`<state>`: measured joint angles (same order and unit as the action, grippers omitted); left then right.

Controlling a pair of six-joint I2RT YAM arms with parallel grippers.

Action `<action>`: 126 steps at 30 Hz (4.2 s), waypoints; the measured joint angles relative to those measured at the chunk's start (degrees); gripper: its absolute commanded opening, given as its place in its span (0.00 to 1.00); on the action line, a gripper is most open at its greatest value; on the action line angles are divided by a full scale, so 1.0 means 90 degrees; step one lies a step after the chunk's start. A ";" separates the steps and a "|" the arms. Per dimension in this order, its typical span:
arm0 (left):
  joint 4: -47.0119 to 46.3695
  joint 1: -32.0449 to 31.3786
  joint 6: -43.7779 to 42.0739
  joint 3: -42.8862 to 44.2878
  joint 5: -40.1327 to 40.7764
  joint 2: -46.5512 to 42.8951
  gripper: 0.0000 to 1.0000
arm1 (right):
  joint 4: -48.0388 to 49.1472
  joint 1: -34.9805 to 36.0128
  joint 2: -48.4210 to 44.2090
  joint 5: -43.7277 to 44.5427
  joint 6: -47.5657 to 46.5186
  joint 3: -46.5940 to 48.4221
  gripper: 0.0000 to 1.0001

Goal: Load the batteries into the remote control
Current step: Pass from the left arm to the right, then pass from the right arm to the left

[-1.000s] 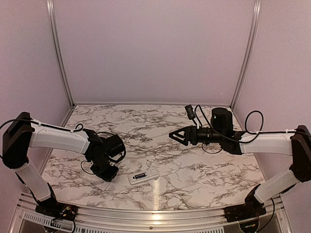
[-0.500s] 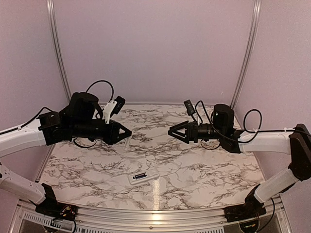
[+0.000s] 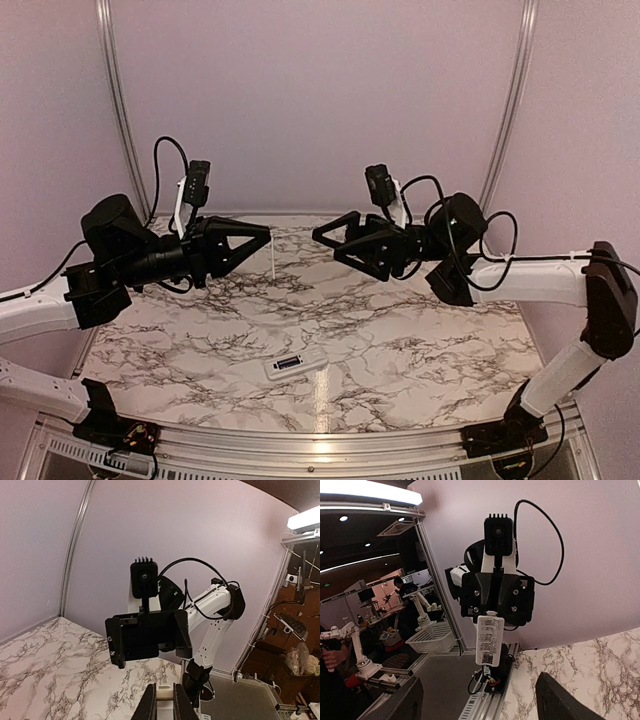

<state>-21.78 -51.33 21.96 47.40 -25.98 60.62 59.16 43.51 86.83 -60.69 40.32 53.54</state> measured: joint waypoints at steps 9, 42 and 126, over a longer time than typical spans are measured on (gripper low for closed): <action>-0.1566 -0.0073 -0.0168 -0.0185 -0.0882 -0.0379 0.00 | 0.1443 0.0284 0.2166 -0.0321 0.3903 0.0986 0.64; -0.2584 -0.0138 -0.0189 -0.0386 -0.1059 -0.0240 0.01 | 0.1872 0.1603 0.2317 -0.0988 0.5331 0.3033 0.27; 0.6144 -0.2854 -0.6880 0.1297 0.4495 0.1637 0.45 | -0.7448 0.1435 0.2188 -0.0515 -0.2217 0.1620 0.00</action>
<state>33.52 -77.01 -39.97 59.07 14.48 75.35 -7.88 56.42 106.52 -65.32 20.36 68.12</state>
